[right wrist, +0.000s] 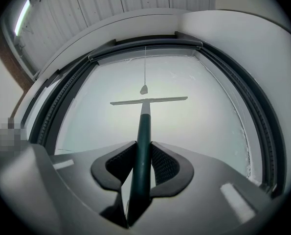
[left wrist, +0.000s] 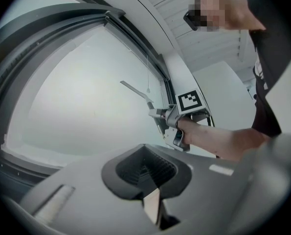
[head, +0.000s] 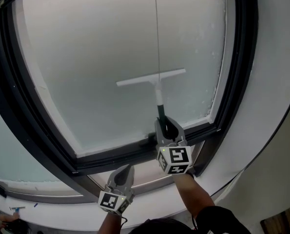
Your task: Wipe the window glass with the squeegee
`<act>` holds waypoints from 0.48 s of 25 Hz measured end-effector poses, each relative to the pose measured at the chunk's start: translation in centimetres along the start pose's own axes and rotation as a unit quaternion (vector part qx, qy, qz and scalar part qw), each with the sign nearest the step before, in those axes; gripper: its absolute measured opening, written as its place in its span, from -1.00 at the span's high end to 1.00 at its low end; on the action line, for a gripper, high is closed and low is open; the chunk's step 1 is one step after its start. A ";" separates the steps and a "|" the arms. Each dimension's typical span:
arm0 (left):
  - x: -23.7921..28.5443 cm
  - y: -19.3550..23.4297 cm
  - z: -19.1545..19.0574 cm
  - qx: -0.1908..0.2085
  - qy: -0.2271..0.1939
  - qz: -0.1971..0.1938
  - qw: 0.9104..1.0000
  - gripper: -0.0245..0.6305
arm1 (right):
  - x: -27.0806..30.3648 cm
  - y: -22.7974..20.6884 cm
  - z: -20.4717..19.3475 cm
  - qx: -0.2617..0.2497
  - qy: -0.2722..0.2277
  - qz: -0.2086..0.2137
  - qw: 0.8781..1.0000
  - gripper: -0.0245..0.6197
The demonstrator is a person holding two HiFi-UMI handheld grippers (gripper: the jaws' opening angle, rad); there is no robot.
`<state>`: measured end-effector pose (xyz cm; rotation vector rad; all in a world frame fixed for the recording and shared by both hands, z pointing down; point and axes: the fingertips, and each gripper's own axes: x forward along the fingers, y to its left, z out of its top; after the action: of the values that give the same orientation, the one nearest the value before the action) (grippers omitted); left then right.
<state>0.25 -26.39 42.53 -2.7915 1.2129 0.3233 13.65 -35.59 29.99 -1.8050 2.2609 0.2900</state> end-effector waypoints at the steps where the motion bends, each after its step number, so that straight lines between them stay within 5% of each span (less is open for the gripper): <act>1: -0.1 0.1 -0.1 -0.001 0.001 0.001 1.000 0.93 | -0.1 0.0 -0.3 0.001 0.002 0.000 1.000 0.63; 12: 0.0 0.3 -0.8 -0.008 0.005 0.003 1.000 0.93 | -1.2 -0.2 -3.0 0.006 0.024 -0.004 1.000 0.63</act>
<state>0.15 -26.70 43.31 -2.8074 1.2274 0.3208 13.89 -35.40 33.25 -1.8341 2.2811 0.2343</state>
